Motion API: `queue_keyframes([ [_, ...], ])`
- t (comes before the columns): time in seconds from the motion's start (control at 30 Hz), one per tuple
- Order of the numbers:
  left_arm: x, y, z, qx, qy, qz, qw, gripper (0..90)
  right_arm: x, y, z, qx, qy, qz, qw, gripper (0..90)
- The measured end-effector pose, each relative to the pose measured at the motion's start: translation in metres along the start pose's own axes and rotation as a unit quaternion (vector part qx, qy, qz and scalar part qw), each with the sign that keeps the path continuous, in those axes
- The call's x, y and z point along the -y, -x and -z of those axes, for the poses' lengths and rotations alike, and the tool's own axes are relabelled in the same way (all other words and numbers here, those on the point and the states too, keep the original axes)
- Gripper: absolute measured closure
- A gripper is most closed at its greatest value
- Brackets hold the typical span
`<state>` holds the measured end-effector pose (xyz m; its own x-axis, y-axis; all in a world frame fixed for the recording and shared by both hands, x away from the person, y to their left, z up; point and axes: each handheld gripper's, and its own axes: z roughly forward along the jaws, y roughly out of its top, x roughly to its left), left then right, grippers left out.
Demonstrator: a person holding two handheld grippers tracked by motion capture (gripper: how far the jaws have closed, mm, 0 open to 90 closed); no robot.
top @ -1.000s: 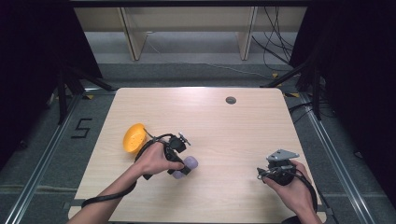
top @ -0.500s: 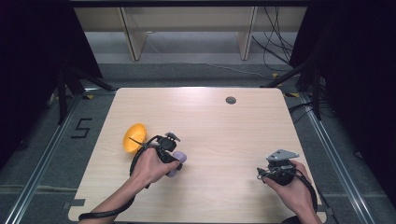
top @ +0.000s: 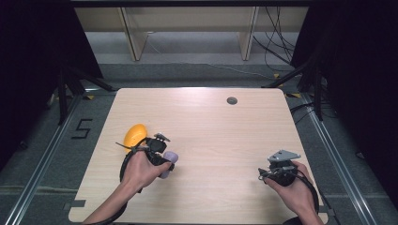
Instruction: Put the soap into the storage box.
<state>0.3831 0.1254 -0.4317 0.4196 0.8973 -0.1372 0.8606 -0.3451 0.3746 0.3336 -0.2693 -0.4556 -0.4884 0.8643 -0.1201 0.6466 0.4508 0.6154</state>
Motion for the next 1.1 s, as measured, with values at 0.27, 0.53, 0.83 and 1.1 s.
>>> queue_keyframes([
  [0.27,0.006,-0.009,0.006,-0.008,0.006,0.007,0.9999,48.9,0.0,0.0,0.0,0.001,0.001,0.0,1.0,47.5],
  [0.53,0.01,-0.018,0.012,-0.017,0.014,0.014,0.9997,48.9,0.0,0.0,0.0,0.001,0.0,0.0,1.0,47.5],
  [0.83,0.015,-0.029,0.017,-0.017,0.017,0.024,0.9994,48.9,-0.001,0.0,0.001,0.0,0.002,0.0,1.0,47.6],
  [1.1,0.019,-0.034,0.022,-0.021,0.021,0.043,0.9986,48.9,0.0,-0.001,0.0,0.001,0.002,-0.003,1.0,47.5],
])
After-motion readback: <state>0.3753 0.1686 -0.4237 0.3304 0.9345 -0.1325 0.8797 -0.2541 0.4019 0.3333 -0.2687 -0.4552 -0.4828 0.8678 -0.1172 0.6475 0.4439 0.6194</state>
